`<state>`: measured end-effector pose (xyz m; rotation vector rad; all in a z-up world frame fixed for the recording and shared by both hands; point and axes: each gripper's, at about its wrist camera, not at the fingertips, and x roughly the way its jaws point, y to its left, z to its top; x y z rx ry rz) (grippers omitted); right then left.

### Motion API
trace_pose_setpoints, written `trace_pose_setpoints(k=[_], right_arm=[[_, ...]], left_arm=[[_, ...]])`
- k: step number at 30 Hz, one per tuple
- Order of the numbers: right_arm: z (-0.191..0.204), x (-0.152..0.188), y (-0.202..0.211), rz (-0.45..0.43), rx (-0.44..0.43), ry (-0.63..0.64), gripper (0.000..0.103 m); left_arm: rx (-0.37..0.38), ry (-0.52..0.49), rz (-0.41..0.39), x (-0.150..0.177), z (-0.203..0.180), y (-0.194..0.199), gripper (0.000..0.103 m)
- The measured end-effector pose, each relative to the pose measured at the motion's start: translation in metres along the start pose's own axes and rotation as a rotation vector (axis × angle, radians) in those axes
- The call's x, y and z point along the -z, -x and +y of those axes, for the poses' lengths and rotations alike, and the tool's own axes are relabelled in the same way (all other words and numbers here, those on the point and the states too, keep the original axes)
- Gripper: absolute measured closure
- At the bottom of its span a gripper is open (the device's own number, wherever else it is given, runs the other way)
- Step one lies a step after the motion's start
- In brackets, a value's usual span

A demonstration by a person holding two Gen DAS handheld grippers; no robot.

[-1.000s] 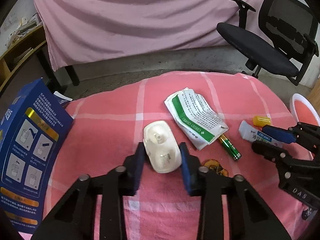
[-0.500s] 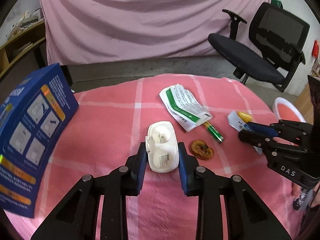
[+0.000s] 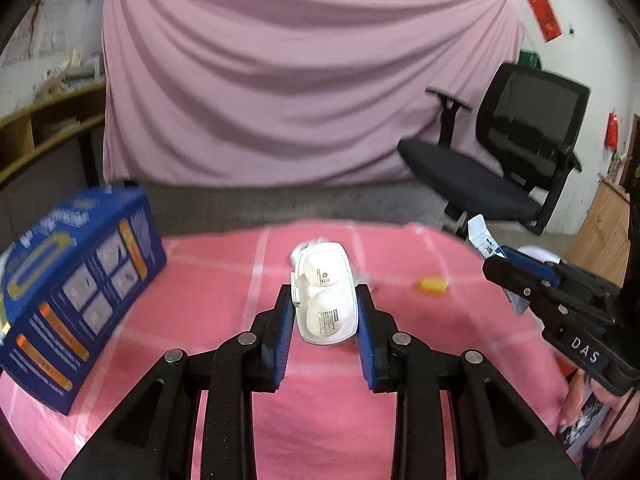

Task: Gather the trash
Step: 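Carry the earbud case and sachet in both grippers over the red bin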

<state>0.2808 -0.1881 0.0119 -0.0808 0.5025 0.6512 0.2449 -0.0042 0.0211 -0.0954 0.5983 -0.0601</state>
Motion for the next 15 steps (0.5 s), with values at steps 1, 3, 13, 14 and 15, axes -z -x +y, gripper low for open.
trace_pose_setpoints(k=[1,3,13,14,15], right_arm=[[-0.001,-0.002,0.008,-0.041,0.008,-0.002,0.085],[-0.004,-0.005,0.020,-0.107,0.020,-0.003,0.085],[-0.018,-0.012,0.087,-0.410,0.167,-0.003,0.085],[-0.022,-0.012,0.094,-0.432,0.186,-0.007,0.085],[-0.025,-0.011,0.101,-0.450,0.203,-0.013,0.085]], left_arm=[[0.003,-0.006,-0.026,-0.002,-0.004,0.004,0.078],[0.013,-0.021,-0.090,-0.008,-0.014,0.015,0.078],[0.124,-0.162,-0.316,-0.027,-0.074,0.054,0.078],[0.133,-0.174,-0.331,-0.028,-0.081,0.056,0.078],[0.141,-0.186,-0.344,-0.029,-0.086,0.057,0.078]])
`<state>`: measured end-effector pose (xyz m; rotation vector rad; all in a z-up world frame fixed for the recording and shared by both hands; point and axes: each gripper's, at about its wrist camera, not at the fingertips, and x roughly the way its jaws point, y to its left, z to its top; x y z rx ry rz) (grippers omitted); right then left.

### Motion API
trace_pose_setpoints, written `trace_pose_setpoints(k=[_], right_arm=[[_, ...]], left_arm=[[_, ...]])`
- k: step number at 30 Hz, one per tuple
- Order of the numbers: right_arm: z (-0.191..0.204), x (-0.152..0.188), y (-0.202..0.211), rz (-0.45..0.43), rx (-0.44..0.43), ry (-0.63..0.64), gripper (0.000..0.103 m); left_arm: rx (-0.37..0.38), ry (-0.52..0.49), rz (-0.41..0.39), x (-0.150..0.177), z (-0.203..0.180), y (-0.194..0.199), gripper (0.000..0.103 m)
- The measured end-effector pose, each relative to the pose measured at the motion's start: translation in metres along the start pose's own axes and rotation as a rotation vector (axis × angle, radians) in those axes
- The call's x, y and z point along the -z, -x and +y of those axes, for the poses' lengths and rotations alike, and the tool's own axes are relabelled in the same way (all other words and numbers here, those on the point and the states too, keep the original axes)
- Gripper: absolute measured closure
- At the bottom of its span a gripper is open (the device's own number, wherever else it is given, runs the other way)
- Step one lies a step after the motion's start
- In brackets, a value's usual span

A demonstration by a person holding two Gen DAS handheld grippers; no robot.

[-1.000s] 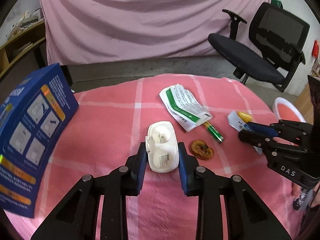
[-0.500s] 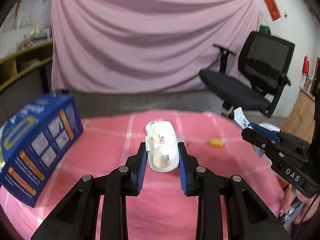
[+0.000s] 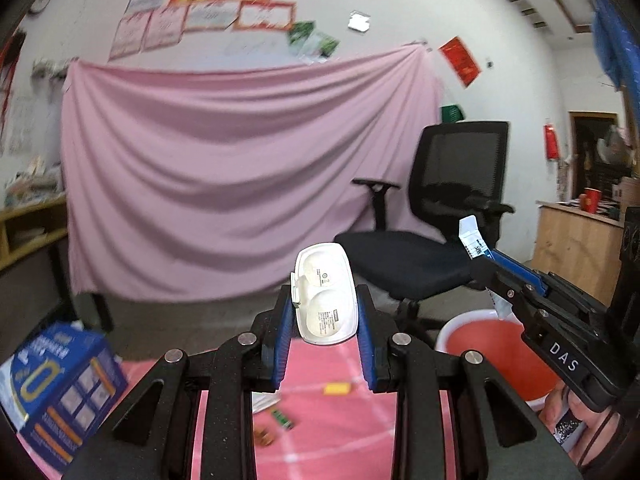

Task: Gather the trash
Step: 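Carry the earbud case and sachet in both grippers over the red bin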

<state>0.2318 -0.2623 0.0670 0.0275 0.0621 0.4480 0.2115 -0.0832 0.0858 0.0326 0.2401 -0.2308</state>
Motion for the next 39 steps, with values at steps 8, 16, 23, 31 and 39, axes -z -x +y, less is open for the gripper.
trace_pose_setpoints(k=[8,16,23,31,39], right_arm=[[-0.040,-0.004,0.029,-0.042,0.137,-0.040,0.085],[-0.083,0.007,0.036,0.012,0.248,-0.102,0.085],[-0.127,0.029,0.032,0.148,0.306,-0.205,0.085],[-0.141,0.048,0.020,0.287,0.310,-0.282,0.085],[-0.135,0.057,0.010,0.372,0.314,-0.286,0.084]], left_arm=[[0.097,-0.053,-0.034,-0.014,-0.053,-0.017,0.078],[0.213,-0.053,0.038,-0.016,-0.105,-0.059,0.078],[0.233,-0.026,0.137,-0.004,-0.126,-0.091,0.078],[0.174,-0.011,0.270,0.018,-0.096,-0.087,0.078],[0.101,0.035,0.455,0.052,-0.043,-0.085,0.059]])
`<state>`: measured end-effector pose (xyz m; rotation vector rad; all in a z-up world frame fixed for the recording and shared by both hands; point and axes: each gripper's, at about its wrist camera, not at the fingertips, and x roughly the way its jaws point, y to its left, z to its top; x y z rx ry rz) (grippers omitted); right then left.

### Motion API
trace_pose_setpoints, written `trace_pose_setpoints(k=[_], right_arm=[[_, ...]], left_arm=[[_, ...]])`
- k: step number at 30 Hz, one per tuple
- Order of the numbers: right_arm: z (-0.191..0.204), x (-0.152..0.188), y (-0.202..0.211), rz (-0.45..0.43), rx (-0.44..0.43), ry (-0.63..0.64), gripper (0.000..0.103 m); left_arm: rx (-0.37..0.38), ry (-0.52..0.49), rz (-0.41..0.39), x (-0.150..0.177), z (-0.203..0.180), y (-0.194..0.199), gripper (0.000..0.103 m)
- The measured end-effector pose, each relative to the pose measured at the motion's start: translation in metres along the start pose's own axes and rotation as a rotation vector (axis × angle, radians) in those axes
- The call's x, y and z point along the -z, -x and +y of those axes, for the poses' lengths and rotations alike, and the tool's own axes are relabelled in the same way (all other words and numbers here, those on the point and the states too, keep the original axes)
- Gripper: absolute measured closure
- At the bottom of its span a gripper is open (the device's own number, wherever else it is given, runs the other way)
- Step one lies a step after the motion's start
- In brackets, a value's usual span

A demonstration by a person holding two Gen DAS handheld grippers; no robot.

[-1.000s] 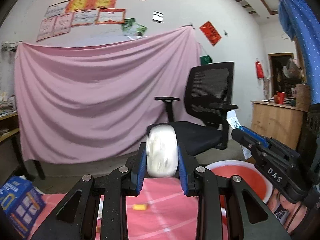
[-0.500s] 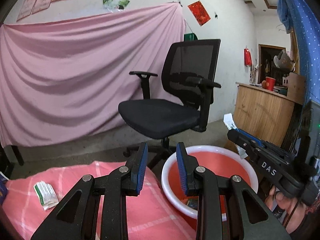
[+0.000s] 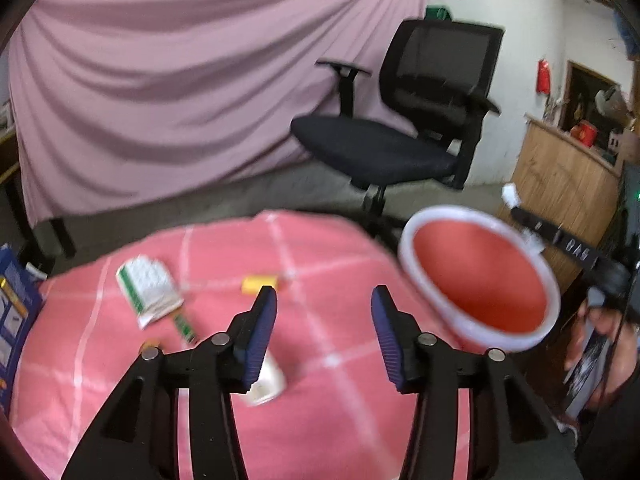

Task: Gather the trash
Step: 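Carry the earbud case and sachet in both grippers over the red bin, then open both grippers to drop the case and sachet into the bin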

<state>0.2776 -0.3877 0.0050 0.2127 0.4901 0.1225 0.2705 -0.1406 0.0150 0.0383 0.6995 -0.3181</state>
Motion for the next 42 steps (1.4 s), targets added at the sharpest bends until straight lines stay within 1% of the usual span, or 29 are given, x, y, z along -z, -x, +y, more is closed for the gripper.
trace_pose_setpoints(k=[2,4,7,12,13,14,16,18,20,22,24,25,28,29,32,34,37,42], right_arm=[[0.003,0.002,-0.002,0.016,0.003,0.010,0.084],[0.005,0.005,-0.004,0.039,0.011,0.022,0.084],[0.005,0.010,-0.011,0.079,0.025,0.034,0.084],[0.010,0.013,-0.017,0.119,0.017,0.043,0.083],[0.013,0.013,-0.017,0.126,0.014,0.052,0.078],[0.015,0.014,-0.018,0.133,0.009,0.058,0.069],[0.021,0.017,-0.020,0.155,0.000,0.073,0.065],[0.026,0.019,-0.022,0.165,-0.008,0.086,0.063],[0.030,0.020,-0.023,0.166,-0.019,0.093,0.054],[0.035,0.021,-0.023,0.159,-0.029,0.101,0.052],[0.039,0.021,-0.022,0.156,-0.038,0.117,0.050],[0.041,0.021,-0.023,0.156,-0.038,0.123,0.047],[0.043,0.020,-0.021,0.147,-0.044,0.131,0.041],[0.042,0.019,-0.019,0.139,-0.043,0.128,0.037],[0.035,0.014,-0.010,0.093,-0.024,0.102,0.030],[0.027,0.009,-0.001,0.042,-0.009,0.069,0.028],[0.015,0.002,0.013,-0.034,0.029,0.019,0.021],[-0.014,-0.009,0.043,-0.197,0.132,-0.059,0.018]], left_arm=[[-0.013,0.012,0.057,0.005,0.008,-0.005,0.059],[-0.017,0.029,0.092,0.010,0.016,-0.006,0.059],[-0.051,0.041,0.114,0.017,0.024,-0.003,0.059],[-0.072,0.058,0.149,0.026,0.030,0.000,0.059],[-0.071,0.066,0.156,0.027,0.031,0.000,0.059],[-0.068,0.078,0.167,0.029,0.032,0.000,0.059],[-0.069,0.093,0.182,0.030,0.034,0.000,0.059],[-0.079,0.106,0.202,0.030,0.035,-0.003,0.059],[-0.069,0.112,0.216,0.030,0.035,-0.004,0.060],[-0.085,0.106,0.234,0.029,0.034,-0.007,0.061],[-0.094,0.104,0.253,0.029,0.033,-0.011,0.076],[-0.101,0.102,0.257,0.029,0.033,-0.011,0.078],[-0.092,0.099,0.238,0.027,0.030,-0.010,0.078],[-0.092,0.095,0.225,0.026,0.029,-0.008,0.078],[-0.066,0.082,0.165,0.020,0.020,-0.004,0.079],[-0.031,0.064,0.111,0.012,0.009,-0.002,0.079],[0.009,0.014,0.032,-0.001,-0.014,-0.002,0.079],[0.130,-0.035,-0.110,-0.034,-0.058,0.001,0.079]])
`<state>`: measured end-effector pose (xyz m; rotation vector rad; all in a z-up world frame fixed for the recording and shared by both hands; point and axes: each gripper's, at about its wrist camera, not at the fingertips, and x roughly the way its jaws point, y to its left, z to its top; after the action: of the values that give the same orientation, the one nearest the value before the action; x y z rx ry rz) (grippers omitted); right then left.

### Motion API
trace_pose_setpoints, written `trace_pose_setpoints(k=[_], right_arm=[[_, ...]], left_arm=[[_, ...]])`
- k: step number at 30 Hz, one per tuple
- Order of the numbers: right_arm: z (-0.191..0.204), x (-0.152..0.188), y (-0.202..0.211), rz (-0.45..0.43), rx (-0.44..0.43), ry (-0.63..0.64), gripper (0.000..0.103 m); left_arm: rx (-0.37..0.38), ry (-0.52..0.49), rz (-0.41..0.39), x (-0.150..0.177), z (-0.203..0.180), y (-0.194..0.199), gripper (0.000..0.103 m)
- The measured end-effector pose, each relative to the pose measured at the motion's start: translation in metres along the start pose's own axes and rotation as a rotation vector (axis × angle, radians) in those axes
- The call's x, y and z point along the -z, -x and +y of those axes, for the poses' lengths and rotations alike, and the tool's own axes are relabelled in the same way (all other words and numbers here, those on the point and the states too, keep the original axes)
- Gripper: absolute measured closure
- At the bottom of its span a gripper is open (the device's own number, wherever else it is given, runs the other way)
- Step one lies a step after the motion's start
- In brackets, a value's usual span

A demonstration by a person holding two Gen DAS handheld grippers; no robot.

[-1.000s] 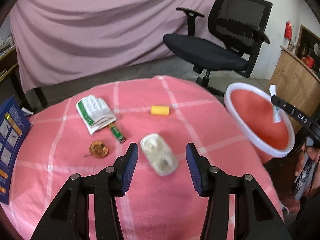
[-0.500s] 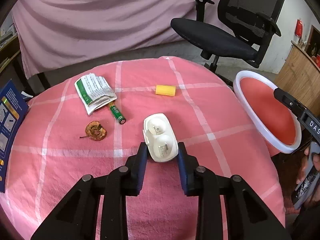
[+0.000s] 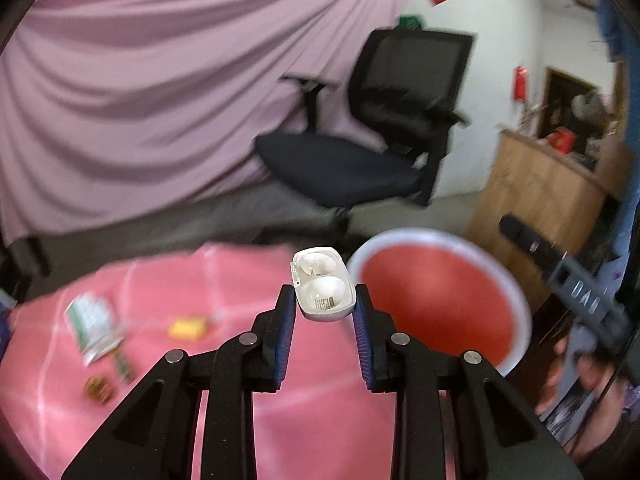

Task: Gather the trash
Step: 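Open both grippers to drop the case and sachet into the bin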

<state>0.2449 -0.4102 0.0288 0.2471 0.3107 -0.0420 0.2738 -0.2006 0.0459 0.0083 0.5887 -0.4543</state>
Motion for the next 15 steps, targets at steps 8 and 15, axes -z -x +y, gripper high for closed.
trace_pose_setpoints(k=[8,15], right_arm=[[-0.048,-0.015,0.022,-0.151,0.158,-0.109,0.005],[-0.062,-0.014,0.018,-0.118,0.163,-0.156,0.005]], left_arm=[[0.121,-0.078,-0.030,-0.033,-0.050,-0.027,0.078],[0.148,-0.045,0.029,-0.033,-0.057,-0.044,0.072]])
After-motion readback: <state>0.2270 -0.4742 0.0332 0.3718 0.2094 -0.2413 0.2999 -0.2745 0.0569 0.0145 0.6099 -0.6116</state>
